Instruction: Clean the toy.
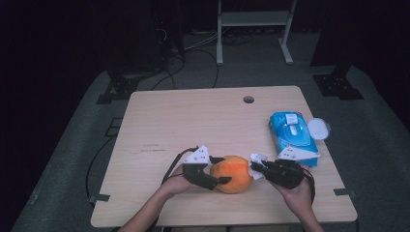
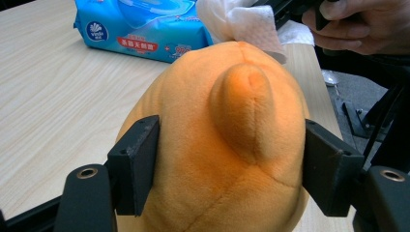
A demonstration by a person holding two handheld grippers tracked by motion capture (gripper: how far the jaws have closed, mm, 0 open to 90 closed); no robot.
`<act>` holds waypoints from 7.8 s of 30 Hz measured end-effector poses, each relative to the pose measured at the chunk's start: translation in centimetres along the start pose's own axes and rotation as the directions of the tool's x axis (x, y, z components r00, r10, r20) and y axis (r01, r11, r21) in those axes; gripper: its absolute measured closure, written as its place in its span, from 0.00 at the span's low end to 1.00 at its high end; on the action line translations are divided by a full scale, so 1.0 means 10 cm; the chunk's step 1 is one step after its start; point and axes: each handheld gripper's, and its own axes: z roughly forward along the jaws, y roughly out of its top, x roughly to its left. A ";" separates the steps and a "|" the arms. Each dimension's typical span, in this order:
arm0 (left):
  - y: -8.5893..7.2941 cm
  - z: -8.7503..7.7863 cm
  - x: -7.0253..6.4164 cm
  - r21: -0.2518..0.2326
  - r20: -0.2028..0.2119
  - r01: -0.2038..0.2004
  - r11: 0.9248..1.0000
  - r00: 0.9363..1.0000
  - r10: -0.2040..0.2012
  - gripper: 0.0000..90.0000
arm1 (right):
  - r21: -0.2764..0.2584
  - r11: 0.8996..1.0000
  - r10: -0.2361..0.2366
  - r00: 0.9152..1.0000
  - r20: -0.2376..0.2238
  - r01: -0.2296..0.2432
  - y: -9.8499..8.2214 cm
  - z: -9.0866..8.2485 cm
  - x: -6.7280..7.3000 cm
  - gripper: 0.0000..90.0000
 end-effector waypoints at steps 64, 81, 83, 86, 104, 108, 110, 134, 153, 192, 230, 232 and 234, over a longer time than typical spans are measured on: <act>0.15 0.25 -0.19 -0.006 0.022 0.001 1.000 1.000 -0.001 0.23 | 0.105 0.994 0.017 0.998 -0.056 -0.011 -0.11 -0.30 -0.02 0.86; 0.28 0.18 -0.28 0.044 0.132 -0.036 0.998 0.991 0.029 0.22 | 0.138 0.989 0.061 0.998 -0.026 -0.057 -0.14 -0.28 -0.13 0.86; 0.30 0.22 -0.23 0.049 0.129 -0.034 0.998 0.991 0.027 0.22 | 0.139 0.989 0.049 0.998 -0.029 -0.045 -0.17 -0.30 -0.15 0.86; 0.34 0.30 -0.16 0.075 0.129 -0.033 0.997 0.991 0.023 0.22 | 0.138 0.989 0.052 0.998 -0.040 -0.046 -0.20 -0.31 -0.18 0.86; 0.32 0.71 -0.20 0.160 0.131 -0.078 0.984 0.990 0.057 0.39 | 0.165 0.986 0.032 0.999 0.013 -0.034 -0.32 -0.31 -0.21 0.86; 0.38 0.65 -0.26 0.138 0.091 -0.108 0.984 0.991 0.096 0.53 | 0.140 0.989 0.036 0.999 0.028 -0.040 -0.32 -0.35 -0.23 0.86; 0.42 0.61 -0.27 0.125 0.084 -0.116 0.985 0.991 0.106 0.54 | 0.123 0.992 0.037 0.999 0.033 -0.041 -0.30 -0.37 -0.23 0.86; 0.32 0.24 0.23 0.180 -0.102 -0.101 0.978 0.987 0.121 0.55 | 0.117 0.993 0.020 1.000 0.004 -0.021 0.17 0.50 -0.31 0.88; 0.10 0.14 0.19 0.116 -0.113 -0.061 0.991 0.991 0.075 0.50 | 0.145 0.988 0.044 0.999 0.014 -0.045 -0.02 0.48 -0.37 0.88; 0.17 0.08 0.18 0.097 -0.104 -0.028 0.995 0.994 0.038 0.31 | 0.236 0.971 0.012 0.998 0.067 -0.028 -0.16 0.03 -0.62 0.76; 0.07 -0.67 0.30 0.065 -0.235 0.059 0.996 0.971 -0.043 0.17 | 0.149 0.984 0.088 0.992 0.087 -0.100 -0.47 -0.58 -0.75 0.54; 0.03 -0.72 0.31 0.066 -0.244 0.067 0.996 0.969 -0.049 0.16 | 0.148 0.984 0.089 0.992 0.090 -0.101 -0.48 -0.59 -0.76 0.54; -0.01 -0.77 0.31 0.064 -0.254 0.077 0.995 0.966 -0.058 0.16 | 0.147 0.984 0.091 0.992 0.092 -0.104 -0.49 -0.60 -0.76 0.54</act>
